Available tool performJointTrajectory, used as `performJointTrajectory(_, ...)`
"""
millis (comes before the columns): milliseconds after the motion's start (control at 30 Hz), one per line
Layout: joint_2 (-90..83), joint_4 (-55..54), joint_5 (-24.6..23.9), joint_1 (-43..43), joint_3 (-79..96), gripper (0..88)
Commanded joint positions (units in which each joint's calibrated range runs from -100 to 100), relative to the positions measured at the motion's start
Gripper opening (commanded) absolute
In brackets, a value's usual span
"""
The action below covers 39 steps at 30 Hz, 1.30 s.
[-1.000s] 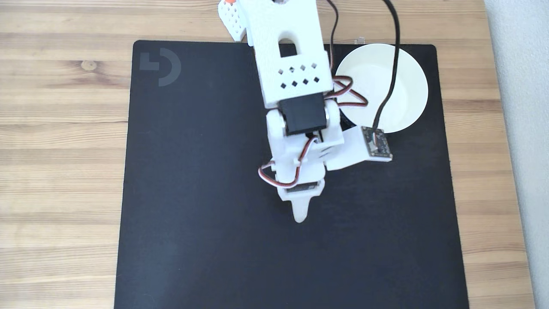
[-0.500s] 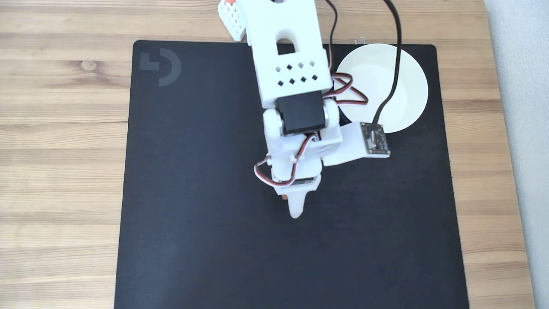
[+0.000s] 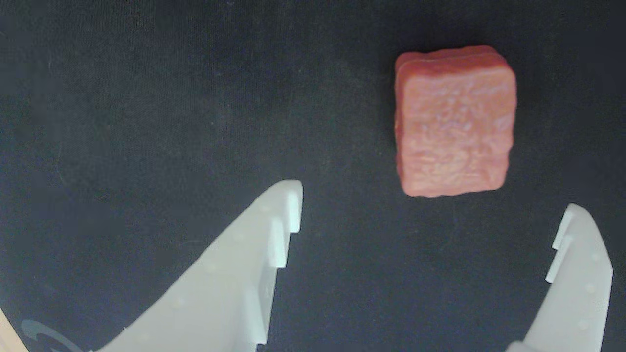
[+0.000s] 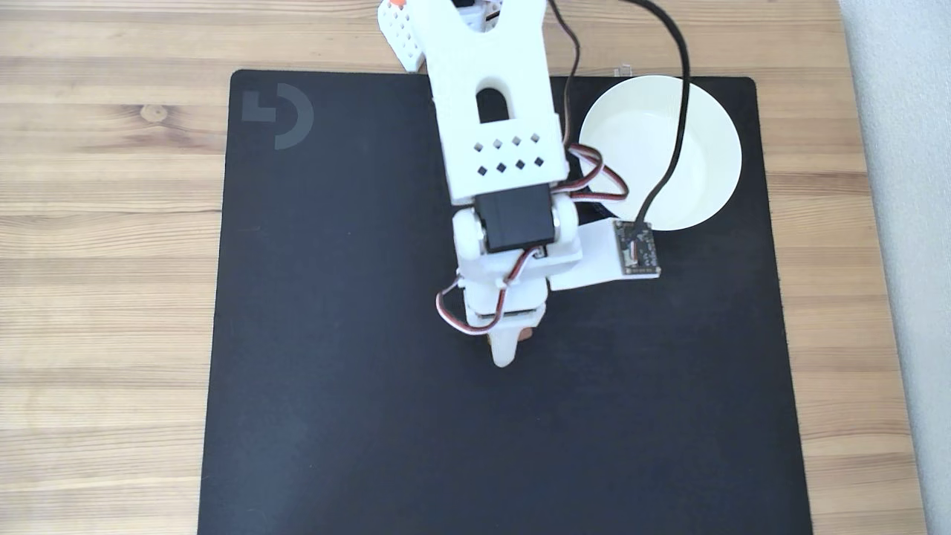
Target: Pick up the toy and place it on the plate
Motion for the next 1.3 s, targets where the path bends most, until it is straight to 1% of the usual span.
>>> performJointTrajectory(0, -0.19, -0.24, -0.22, 0.04, -2.31, 36.7)
performJointTrajectory(167, 0.56, -3.29, -0.22, 0.04, -2.22, 36.6)
performJointTrajectory(400, 7.15, -6.59, -0.22, -0.05, -3.30, 36.4)
performJointTrajectory(567, 11.07, -6.08, -0.27, -0.05, -6.82, 36.4)
performJointTrajectory(833, 12.32, -6.00, -0.27, -0.05, -7.00, 35.8)
performJointTrajectory(867, 12.32, -6.00, -0.27, -0.21, -7.00, 34.9)
performJointTrajectory(933, 12.32, -6.00, -0.27, -0.38, -7.00, 27.9)
performJointTrajectory(967, 12.32, -6.00, -0.27, -0.46, -7.00, 26.2)
performJointTrajectory(1033, 11.82, -6.08, -0.27, -0.55, -7.00, 19.6)
performJointTrajectory(1200, 11.40, -6.51, -0.63, -1.89, -7.00, 6.4)
performJointTrajectory(1267, 11.40, -6.59, -1.63, -2.47, -7.00, 4.0)
